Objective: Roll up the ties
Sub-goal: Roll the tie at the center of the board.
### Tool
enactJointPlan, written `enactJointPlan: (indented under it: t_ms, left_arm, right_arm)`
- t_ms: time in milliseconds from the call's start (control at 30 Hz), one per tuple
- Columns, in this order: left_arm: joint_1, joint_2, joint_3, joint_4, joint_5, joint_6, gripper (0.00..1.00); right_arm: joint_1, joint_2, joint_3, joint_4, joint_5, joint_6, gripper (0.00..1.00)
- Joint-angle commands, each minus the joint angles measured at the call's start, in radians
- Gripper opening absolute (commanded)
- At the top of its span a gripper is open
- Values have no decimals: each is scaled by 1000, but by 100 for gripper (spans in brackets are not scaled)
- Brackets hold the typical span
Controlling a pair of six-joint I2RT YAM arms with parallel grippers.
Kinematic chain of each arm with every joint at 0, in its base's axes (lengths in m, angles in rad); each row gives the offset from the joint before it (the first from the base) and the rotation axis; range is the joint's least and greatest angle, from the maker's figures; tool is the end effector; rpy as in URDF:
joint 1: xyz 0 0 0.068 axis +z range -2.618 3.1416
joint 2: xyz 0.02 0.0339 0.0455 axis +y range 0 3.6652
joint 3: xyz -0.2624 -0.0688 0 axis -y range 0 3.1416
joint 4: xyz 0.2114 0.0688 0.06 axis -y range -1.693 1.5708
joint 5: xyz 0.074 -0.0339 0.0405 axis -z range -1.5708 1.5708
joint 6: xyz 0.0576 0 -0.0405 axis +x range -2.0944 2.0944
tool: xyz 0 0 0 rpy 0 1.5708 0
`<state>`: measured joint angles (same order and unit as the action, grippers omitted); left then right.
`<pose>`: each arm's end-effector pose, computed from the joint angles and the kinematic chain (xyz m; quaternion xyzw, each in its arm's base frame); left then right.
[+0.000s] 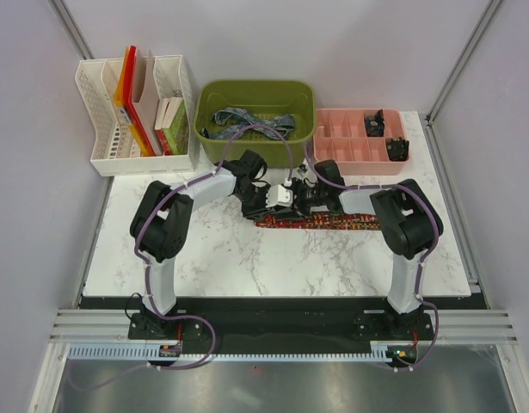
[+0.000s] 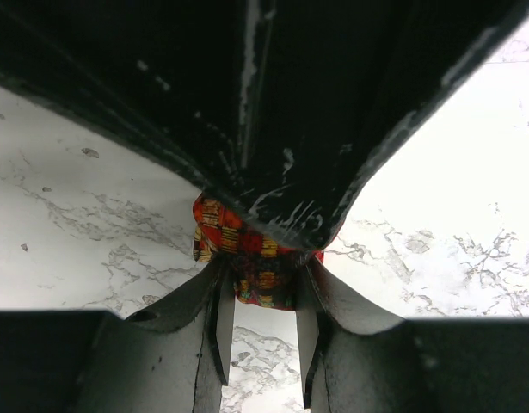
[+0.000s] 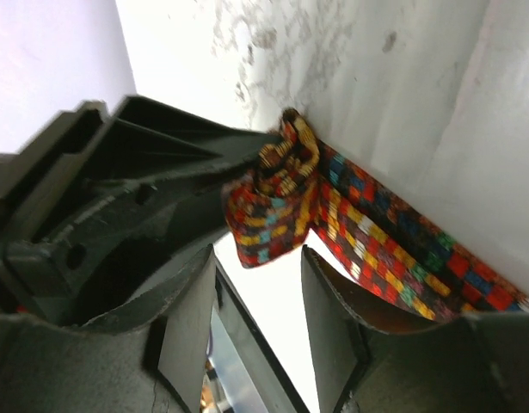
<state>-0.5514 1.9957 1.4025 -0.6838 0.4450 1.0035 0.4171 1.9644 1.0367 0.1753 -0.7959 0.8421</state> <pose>0.3051 -0.2168 0.1635 0.6998 0.6650 -0.1807 0.1881 0.3297 0.1911 0.1445 0.0277 0.8592 0.5033 0.0871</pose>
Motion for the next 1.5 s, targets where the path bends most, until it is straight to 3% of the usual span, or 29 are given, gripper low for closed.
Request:
enactJointPlan:
  t_ms: [0,200,300,500,600,833,933,1133,1333,1433,1467]
  left_arm:
    - [-5,83,-27,-25,-78,-19,22]
    - [-5,78,-30,-26,-80,-19,24]
    - [-5,71,-28,-28,-75,-20,27]
    - [4,54,-20,-36,-60,-36,32]
    - [18,17,-26,-39,-28,-46,42]
    - [103,-119,-59,-28,148,-36,71]
    - [171,-179,-69,-19,263,-49,99]
    - [318,-354,-123,24,515,-80,100]
    - [361,-362,-31,49,497,-347,100]
    - [412,-316,113,-58,563,-265,100]
    - [412,-331,118,-15,528,-246,100]
  right_arm:
    - [11,25,-14,194,6,106,51]
    - [17,82,6,233,18,114,47]
    - [17,96,25,142,26,42,36]
    - [0,94,23,26,47,-31,5]
    - [-14,103,28,0,67,-72,0]
    - [-26,149,68,-57,95,-161,0]
    - [-31,162,77,-69,96,-190,0]
    - [-20,166,80,-92,103,-250,0]
    - [25,180,115,-63,106,-264,0]
    - [45,183,134,-72,110,-293,0]
    - [46,185,137,-76,109,-296,0]
